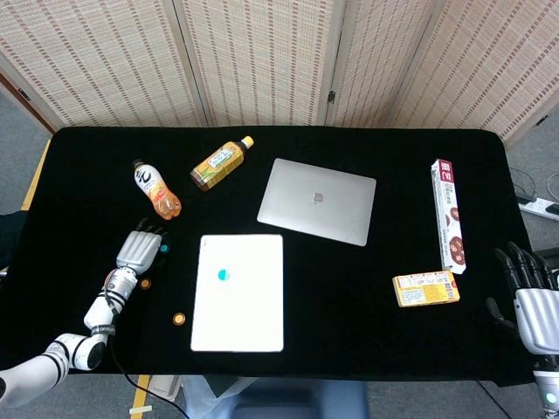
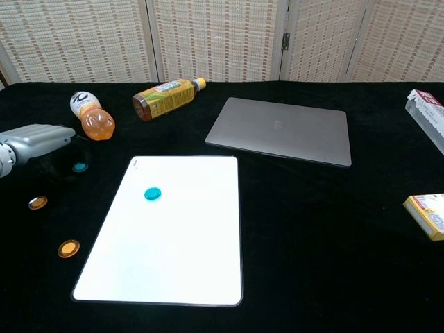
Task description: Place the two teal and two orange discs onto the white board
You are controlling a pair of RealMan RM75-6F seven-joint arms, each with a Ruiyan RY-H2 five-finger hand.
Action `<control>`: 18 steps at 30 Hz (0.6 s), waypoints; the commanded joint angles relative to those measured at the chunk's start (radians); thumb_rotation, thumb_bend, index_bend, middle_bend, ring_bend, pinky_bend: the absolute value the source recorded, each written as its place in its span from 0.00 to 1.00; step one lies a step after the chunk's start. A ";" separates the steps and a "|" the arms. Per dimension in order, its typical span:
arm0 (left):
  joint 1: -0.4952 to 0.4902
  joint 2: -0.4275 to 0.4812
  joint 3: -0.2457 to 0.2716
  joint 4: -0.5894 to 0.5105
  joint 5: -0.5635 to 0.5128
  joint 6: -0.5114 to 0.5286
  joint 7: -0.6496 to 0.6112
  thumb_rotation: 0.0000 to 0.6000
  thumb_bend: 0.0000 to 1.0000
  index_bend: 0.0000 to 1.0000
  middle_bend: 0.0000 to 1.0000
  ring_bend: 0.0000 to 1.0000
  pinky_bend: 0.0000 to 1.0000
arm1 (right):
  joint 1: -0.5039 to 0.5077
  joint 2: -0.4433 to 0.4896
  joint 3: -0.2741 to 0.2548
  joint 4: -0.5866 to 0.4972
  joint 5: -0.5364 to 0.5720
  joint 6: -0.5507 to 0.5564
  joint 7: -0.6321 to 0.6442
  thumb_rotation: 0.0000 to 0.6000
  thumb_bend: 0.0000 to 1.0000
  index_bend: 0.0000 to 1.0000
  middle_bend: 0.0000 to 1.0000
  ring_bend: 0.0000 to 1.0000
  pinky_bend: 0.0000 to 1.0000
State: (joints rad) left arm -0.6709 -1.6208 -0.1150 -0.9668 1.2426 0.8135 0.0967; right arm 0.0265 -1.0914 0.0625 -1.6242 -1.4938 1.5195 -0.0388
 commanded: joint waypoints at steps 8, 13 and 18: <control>0.019 0.017 0.005 -0.021 0.013 0.038 -0.002 1.00 0.39 0.39 0.36 0.16 0.00 | 0.003 0.001 0.001 -0.005 -0.005 0.000 -0.005 1.00 0.43 0.00 0.00 0.00 0.00; 0.010 0.000 0.004 0.017 0.011 0.017 -0.007 1.00 0.39 0.38 0.34 0.14 0.00 | 0.001 0.001 0.000 -0.007 -0.004 0.002 -0.005 1.00 0.43 0.00 0.00 0.00 0.00; 0.012 -0.014 0.006 0.043 0.010 0.013 -0.010 1.00 0.39 0.39 0.34 0.14 0.00 | -0.001 0.002 0.000 -0.007 -0.004 0.004 -0.004 1.00 0.43 0.00 0.00 0.00 0.00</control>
State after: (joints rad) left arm -0.6597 -1.6340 -0.1093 -0.9242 1.2525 0.8272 0.0871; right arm 0.0251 -1.0898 0.0621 -1.6317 -1.4979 1.5235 -0.0430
